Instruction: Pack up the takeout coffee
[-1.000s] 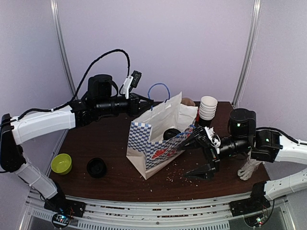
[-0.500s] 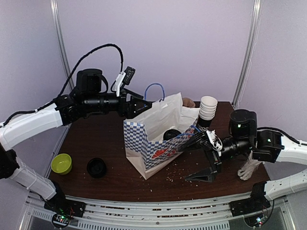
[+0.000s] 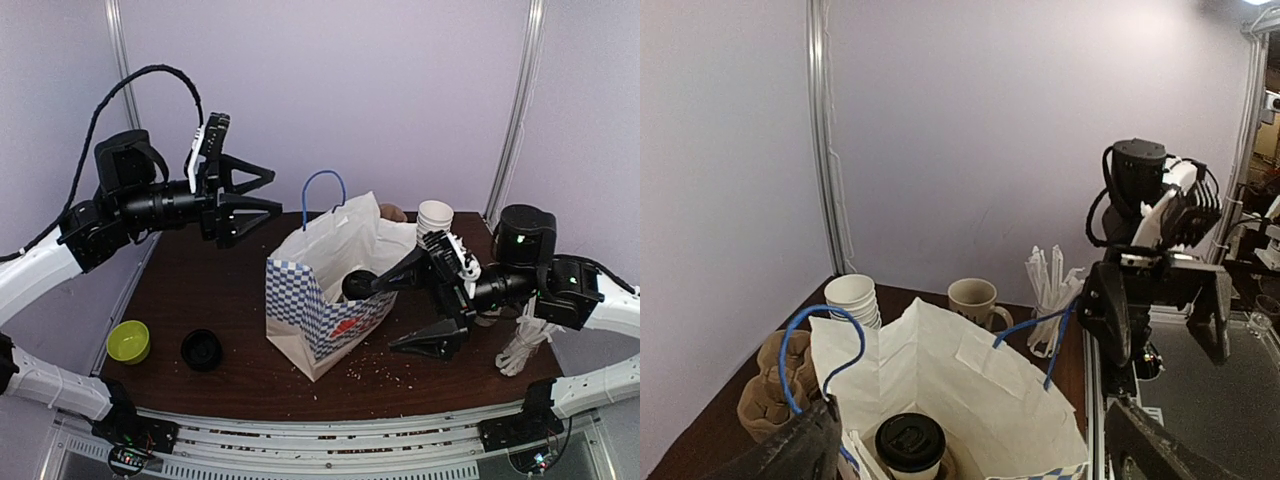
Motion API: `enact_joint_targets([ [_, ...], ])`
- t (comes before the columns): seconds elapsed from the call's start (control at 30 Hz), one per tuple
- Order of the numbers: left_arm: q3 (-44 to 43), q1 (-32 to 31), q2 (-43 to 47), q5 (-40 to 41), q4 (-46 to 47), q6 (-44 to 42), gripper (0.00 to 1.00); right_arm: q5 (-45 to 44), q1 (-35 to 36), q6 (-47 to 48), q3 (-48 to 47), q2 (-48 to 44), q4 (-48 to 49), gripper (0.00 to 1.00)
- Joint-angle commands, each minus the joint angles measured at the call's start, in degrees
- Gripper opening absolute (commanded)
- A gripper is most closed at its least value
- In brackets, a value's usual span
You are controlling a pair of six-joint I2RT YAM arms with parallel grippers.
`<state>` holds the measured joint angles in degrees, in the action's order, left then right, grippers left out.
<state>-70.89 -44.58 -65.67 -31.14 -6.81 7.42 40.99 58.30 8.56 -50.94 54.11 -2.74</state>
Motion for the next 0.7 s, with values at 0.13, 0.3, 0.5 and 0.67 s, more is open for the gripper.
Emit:
enact_joint_targets([
  [0.13, -1.1, -0.7, -10.2, -9.5, 8.2, -2.1, 0.93, 2.1, -1.1, -9.9, -5.5, -1.5, 7.4, 1.0],
  [0.3, -1.7, -3.2, -14.7, -10.9, 11.3, -2.1, 0.91, 3.4, -1.3, -11.5, -5.2, -1.0, 8.7, 1.0],
  [0.5, -4.5, -9.4, -17.6, -8.6, 12.6, -1.9, 0.91, 3.3, -1.3, -11.9, -4.1, -1.1, 8.9, 1.0],
  [0.67, -4.1, -11.1, -12.2, -2.3, 11.5, 0.1, 0.93, 2.6, -1.3, -12.4, -1.6, -2.4, 10.8, 1.0],
])
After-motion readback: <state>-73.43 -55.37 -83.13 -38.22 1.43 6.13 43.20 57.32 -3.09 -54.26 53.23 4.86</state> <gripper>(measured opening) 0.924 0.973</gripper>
